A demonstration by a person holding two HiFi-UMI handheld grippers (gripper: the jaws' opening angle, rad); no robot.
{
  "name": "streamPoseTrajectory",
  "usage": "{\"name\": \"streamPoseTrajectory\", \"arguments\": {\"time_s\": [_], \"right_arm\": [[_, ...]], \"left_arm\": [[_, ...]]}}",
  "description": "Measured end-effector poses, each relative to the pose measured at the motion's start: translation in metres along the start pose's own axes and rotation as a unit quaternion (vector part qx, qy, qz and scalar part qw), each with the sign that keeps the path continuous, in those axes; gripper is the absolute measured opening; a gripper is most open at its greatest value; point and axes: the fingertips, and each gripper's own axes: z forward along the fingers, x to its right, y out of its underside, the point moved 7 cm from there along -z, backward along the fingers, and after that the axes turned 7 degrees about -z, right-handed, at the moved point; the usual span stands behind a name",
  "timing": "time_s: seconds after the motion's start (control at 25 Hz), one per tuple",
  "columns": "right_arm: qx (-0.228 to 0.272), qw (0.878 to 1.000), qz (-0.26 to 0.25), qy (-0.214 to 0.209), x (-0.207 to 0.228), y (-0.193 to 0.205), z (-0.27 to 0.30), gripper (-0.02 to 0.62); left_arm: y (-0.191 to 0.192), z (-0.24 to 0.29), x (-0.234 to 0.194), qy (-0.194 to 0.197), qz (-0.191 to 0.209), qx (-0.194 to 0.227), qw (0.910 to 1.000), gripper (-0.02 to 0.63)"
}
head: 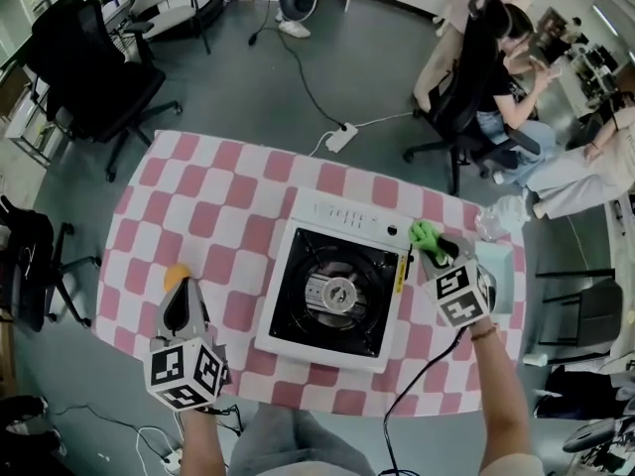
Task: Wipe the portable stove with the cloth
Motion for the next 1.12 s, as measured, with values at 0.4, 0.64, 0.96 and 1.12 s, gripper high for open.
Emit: {"name": "streamPoseTrajectory", "arguments": {"time_s": [0.4, 0.64, 0.96, 1.12], "right_arm": [[-0.041, 0.998, -0.041, -0.012, 0.009, 0.002, 0.026, 0.091], [-0.064, 0.996, -0.065, -0.014, 0.009, 0.001, 0.037, 0.091], [-0.083, 0.993, -0.084, -0.018, 0.011, 0.0, 0.045, 0.091], [-0.097, 0.99, -0.104, -0.017, 0.009, -0.001, 0.045, 0.091]], "left_arm": [[-0.001, 0.013, -0.003, -0.01, -0.001, -0.005, 0.9999, 0.002], [0.001, 0.018, -0.006, -0.008, -0.012, -0.011, 0.9998, 0.002], [-0.004, 0.026, -0.011, -0.009, -0.011, -0.014, 0.9998, 0.002], [-0.005, 0.03, -0.009, -0.007, -0.01, -0.015, 0.9998, 0.002]]}}
